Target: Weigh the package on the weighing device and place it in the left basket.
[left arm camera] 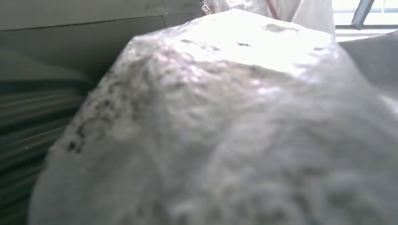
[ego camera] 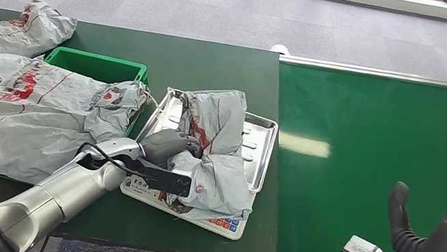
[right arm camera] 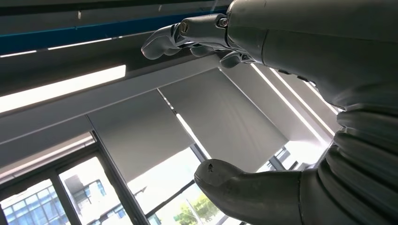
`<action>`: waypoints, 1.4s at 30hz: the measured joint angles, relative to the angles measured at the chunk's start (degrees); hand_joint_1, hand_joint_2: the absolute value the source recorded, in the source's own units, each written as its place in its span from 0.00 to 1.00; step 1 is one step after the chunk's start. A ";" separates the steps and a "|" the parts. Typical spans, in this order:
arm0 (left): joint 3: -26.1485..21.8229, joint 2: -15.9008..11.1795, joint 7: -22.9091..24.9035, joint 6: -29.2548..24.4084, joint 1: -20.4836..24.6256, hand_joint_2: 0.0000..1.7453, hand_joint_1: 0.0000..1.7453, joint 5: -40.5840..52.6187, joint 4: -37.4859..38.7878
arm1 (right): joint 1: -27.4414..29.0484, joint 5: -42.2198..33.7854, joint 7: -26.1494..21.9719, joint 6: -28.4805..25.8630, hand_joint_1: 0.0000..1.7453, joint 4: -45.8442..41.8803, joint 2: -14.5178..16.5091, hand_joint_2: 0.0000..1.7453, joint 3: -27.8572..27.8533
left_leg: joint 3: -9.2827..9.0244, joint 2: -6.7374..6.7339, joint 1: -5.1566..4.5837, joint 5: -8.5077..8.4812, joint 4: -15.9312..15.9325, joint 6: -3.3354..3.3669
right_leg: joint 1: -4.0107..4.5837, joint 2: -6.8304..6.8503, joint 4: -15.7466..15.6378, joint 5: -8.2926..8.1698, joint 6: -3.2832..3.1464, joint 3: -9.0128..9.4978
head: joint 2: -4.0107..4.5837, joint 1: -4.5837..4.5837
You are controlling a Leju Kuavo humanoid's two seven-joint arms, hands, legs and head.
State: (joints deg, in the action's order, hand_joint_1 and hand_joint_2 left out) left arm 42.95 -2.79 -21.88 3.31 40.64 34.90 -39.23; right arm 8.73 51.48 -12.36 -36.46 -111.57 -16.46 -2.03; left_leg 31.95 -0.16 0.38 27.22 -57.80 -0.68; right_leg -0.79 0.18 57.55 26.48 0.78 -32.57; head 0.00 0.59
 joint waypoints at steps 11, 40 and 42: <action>-4.18 -5.10 1.83 -2.83 -0.30 1.00 1.00 3.16 -15.62 | 6.63 0.07 -1.21 -1.74 0.00 -3.56 1.17 1.00 -1.68 | 0.27 -0.06 0.00 -0.02 0.00 -0.04 | 0.00 -0.10 0.02 -0.01 -0.01 -0.30 | 0.00 0.00; -8.48 -13.22 9.00 -5.72 1.00 1.00 1.00 16.60 -29.13 | 16.23 -1.02 -2.93 -2.67 0.00 -10.74 2.90 1.00 -5.66 | 0.41 -0.06 0.02 -0.03 0.00 -0.04 | 0.02 -0.11 0.02 0.00 -0.02 -0.44 | 0.00 0.01; -9.81 -14.82 9.23 -5.32 2.71 1.00 1.00 17.39 -29.14 | 16.36 -1.12 -2.80 -2.70 0.00 -10.75 3.03 1.00 -5.78 | 0.40 -0.08 0.03 -0.05 0.00 -0.06 | 0.04 -0.14 0.03 -0.01 -0.02 -0.45 | 0.00 0.01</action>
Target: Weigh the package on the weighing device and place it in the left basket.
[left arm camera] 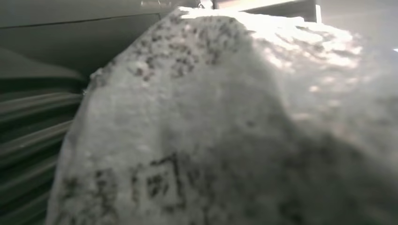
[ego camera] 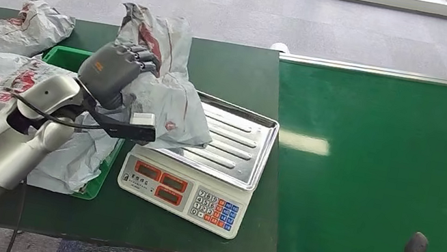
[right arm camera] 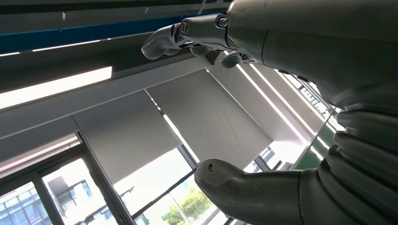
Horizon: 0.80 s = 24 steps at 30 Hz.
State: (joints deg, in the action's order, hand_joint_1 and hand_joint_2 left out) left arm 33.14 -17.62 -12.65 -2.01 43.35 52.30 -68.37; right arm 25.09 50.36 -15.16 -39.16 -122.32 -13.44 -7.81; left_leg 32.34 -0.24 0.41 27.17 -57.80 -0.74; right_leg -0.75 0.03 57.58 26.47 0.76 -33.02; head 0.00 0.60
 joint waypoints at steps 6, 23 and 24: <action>-3.01 -4.71 -1.04 1.27 1.84 1.00 1.00 1.28 0.24 | 3.63 -1.23 -0.78 0.06 0.00 -1.97 0.70 1.00 -2.08 | 0.03 0.02 0.01 0.01 0.03 -0.01 | 0.01 0.00 0.01 0.03 -0.03 0.00 | 0.00 0.00; -13.09 -10.90 -4.91 -3.10 -20.14 1.00 1.00 2.09 1.80 | 11.92 -5.93 -10.01 8.45 0.00 -10.63 10.66 1.00 -11.03 | -0.04 -0.40 -0.01 0.21 0.11 -0.04 | -0.05 -0.33 -0.01 0.17 -0.11 -0.12 | 0.00 0.01; -14.05 -10.60 -4.79 -3.31 -21.79 1.00 1.00 2.74 1.73 | 11.99 -5.94 -11.27 9.50 0.00 -11.04 11.96 1.00 -11.95 | -0.06 -0.45 -0.01 0.24 0.11 -0.06 | -0.04 -0.37 -0.01 0.17 -0.12 -0.11 | 0.00 0.01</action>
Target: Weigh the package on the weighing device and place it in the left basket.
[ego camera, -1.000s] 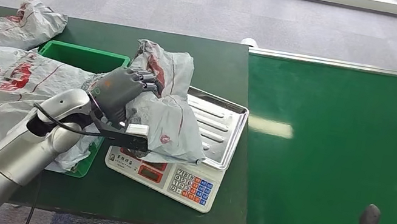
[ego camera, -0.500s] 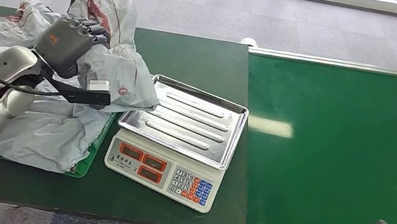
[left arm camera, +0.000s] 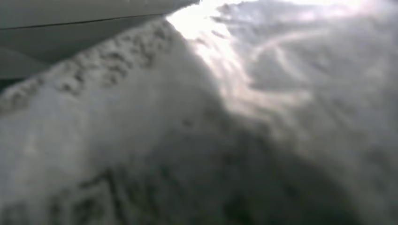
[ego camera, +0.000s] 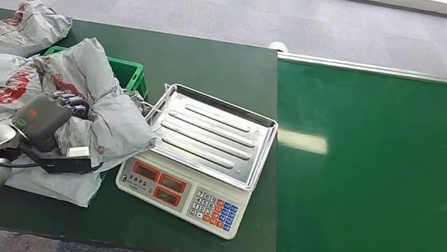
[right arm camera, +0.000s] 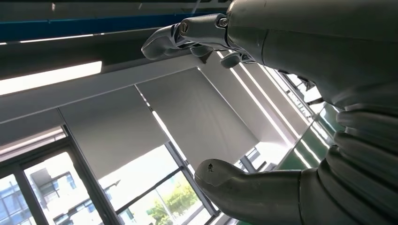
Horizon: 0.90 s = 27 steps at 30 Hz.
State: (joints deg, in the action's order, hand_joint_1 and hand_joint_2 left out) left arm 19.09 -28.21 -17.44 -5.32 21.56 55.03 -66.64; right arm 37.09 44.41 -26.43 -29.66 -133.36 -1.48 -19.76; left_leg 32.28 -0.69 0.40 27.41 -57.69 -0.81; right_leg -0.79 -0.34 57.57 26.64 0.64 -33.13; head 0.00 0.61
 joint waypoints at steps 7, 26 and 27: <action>-4.67 1.82 0.70 -0.91 -6.10 1.00 1.00 2.21 -1.22 | -0.50 0.54 -1.92 2.24 0.00 -0.41 4.27 1.00 -3.13 | -0.04 0.03 0.00 0.02 0.00 -0.02 | 0.01 0.05 0.00 0.01 -0.01 0.10 | 0.00 -0.02; -16.04 6.44 9.10 -13.30 -8.40 0.00 0.00 -8.04 -5.82 | -1.33 4.07 0.63 0.81 0.00 -0.43 5.46 1.00 -3.58 | -0.17 0.09 0.06 0.07 0.00 -0.04 | 0.09 0.10 0.00 0.11 -0.08 0.23 | 0.00 -0.01; -16.95 6.91 9.83 -14.58 -8.40 0.00 0.00 -10.09 -7.22 | -1.34 4.81 1.24 0.14 0.00 -0.39 5.48 1.00 -3.34 | -0.15 0.08 0.06 0.07 0.00 -0.04 | 0.09 0.10 0.00 0.11 -0.08 0.23 | 0.00 -0.02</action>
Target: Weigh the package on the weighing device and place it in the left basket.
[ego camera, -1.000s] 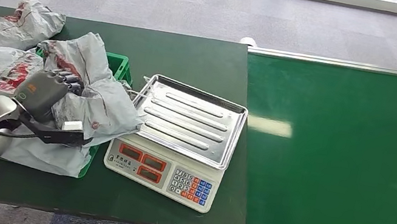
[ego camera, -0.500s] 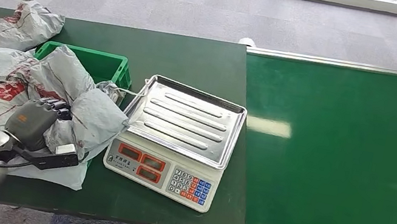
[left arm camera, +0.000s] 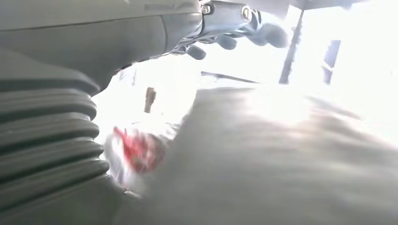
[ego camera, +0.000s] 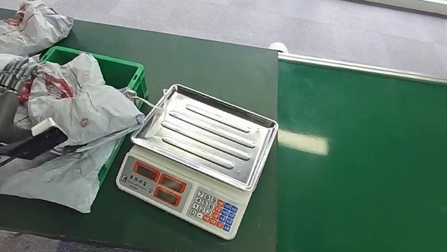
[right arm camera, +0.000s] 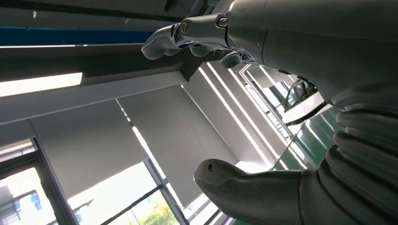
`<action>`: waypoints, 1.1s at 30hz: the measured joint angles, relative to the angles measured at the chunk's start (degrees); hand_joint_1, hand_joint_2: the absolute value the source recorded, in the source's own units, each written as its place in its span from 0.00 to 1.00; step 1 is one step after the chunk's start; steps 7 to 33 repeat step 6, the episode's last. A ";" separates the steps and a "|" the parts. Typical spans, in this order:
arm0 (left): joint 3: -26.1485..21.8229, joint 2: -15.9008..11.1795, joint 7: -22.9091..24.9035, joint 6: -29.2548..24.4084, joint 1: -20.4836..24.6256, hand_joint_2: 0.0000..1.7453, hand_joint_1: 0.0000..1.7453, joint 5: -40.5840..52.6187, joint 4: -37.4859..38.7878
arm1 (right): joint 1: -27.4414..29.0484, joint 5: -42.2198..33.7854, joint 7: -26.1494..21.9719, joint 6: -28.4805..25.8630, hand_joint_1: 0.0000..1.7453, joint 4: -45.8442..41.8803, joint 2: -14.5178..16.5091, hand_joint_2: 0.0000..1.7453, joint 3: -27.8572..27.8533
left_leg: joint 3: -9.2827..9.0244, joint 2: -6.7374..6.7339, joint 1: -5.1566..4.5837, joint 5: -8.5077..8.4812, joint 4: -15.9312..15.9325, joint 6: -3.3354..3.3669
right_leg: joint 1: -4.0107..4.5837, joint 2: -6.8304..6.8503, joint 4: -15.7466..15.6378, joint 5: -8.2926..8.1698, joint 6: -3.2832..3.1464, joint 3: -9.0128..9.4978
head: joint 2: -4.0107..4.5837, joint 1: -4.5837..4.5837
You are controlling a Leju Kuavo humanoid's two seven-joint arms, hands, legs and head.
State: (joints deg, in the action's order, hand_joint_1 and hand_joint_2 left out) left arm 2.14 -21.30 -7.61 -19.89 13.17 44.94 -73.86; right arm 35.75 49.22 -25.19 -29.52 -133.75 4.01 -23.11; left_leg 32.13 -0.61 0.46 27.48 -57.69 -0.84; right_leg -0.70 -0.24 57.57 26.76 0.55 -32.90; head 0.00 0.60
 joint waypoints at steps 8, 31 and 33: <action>-3.95 1.29 -1.45 -4.03 -0.95 0.00 0.00 -7.69 -7.71 | -0.62 3.10 3.35 -3.17 0.00 0.58 -0.66 1.00 1.97 | 0.05 0.00 0.00 0.01 0.00 0.00 | 0.00 0.00 0.00 0.01 0.00 -0.03 | 0.00 0.00; -3.95 1.29 -1.45 -4.03 -0.95 0.00 0.00 -7.69 -7.71 | -0.62 3.10 3.35 -3.17 0.00 0.58 -0.66 1.00 1.97 | 0.05 0.00 0.00 0.01 0.00 0.00 | 0.00 0.00 0.00 0.01 0.00 -0.03 | 0.00 0.00; -3.95 1.29 -1.45 -4.03 -0.95 0.00 0.00 -7.69 -7.71 | -0.62 3.10 3.35 -3.17 0.00 0.58 -0.66 1.00 1.97 | 0.05 0.00 0.00 0.01 0.00 0.00 | 0.00 0.00 0.00 0.01 0.00 -0.03 | 0.00 0.00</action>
